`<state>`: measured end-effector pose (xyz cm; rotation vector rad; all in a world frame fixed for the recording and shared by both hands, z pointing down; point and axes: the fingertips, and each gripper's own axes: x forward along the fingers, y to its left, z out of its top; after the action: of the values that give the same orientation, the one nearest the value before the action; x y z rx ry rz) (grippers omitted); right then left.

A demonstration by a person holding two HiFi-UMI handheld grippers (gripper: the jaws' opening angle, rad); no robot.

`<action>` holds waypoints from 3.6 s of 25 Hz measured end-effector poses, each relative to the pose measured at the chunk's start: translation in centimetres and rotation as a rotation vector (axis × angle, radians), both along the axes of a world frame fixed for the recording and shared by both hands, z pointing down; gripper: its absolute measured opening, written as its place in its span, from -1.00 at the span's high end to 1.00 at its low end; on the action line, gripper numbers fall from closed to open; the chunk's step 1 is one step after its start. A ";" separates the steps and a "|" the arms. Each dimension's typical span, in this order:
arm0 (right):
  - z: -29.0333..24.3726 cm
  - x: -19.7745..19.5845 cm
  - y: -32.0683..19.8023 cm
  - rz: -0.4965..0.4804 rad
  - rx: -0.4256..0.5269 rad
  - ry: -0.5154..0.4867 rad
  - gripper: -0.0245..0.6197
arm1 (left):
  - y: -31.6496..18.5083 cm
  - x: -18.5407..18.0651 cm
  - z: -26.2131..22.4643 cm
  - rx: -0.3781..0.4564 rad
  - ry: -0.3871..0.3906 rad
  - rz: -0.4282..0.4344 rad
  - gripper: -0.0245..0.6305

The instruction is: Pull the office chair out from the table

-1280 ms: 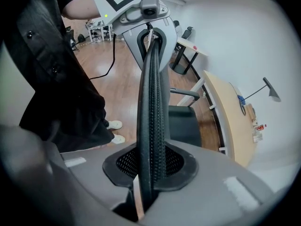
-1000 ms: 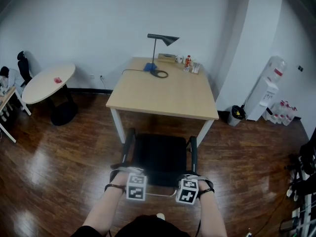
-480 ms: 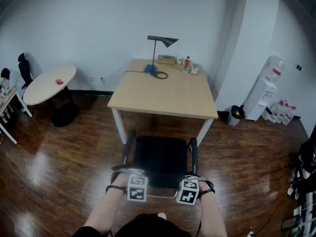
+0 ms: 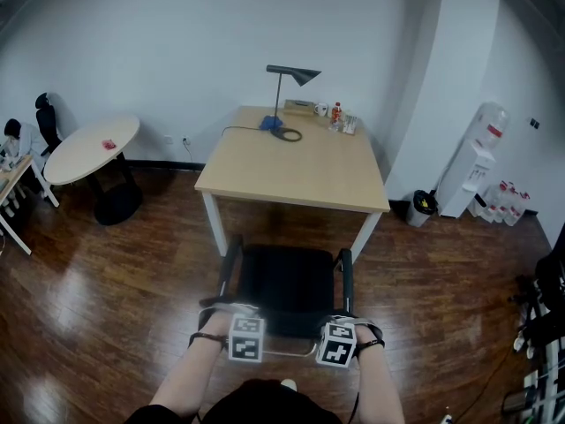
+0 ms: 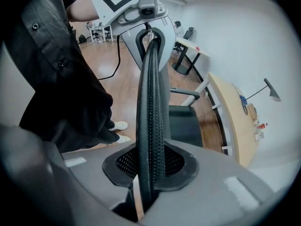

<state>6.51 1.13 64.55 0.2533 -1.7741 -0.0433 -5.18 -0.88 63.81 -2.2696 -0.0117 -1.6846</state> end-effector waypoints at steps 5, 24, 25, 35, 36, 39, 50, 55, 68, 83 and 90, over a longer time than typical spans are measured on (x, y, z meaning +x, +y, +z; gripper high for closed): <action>0.0 -0.2 0.9 0.005 -0.023 -0.003 0.64 | 0.9 0.0 -0.1 -0.002 0.010 0.002 0.70; -3.7 0.1 0.9 0.148 0.222 -0.050 0.24 | 1.1 -0.9 -3.9 0.150 0.197 -0.006 0.32; -4.4 0.3 0.9 0.173 0.251 -0.073 0.25 | 1.0 -0.9 -4.5 0.156 0.224 -0.018 0.32; -10.4 1.4 2.6 0.325 0.576 -0.446 0.49 | 2.3 0.1 -13.8 0.349 0.811 -0.356 0.36; -10.9 1.5 3.1 0.339 0.583 -0.493 0.50 | 2.7 0.2 -14.5 0.369 0.850 -0.386 0.39; -11.9 2.7 4.9 0.371 0.601 -0.589 0.54 | 4.2 1.1 -15.6 0.374 0.982 -0.514 0.60; -13.5 7.3 13.9 0.373 0.638 -0.780 0.70 | 14.1 6.0 -16.9 0.390 1.176 -0.757 0.89; -14.7 9.3 17.4 0.439 0.624 -0.908 0.74 | 18.7 6.5 -17.8 0.420 1.234 -0.795 0.89; -17.6 12.8 23.7 0.602 0.604 -1.174 0.82 | 24.6 5.2 -19.4 0.440 1.368 -0.864 0.90; -17.7 10.9 24.3 0.747 0.648 -1.251 0.89 | 25.0 -1.4 -19.6 0.404 1.450 -0.938 0.90; -17.4 9.0 24.2 0.749 0.634 -1.244 0.89 | 24.7 -3.0 -18.8 0.367 1.443 -0.945 0.90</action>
<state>15.49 25.33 47.12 1.6721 -2.7010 0.1219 -8.15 23.86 44.96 -2.7012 1.6449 0.1940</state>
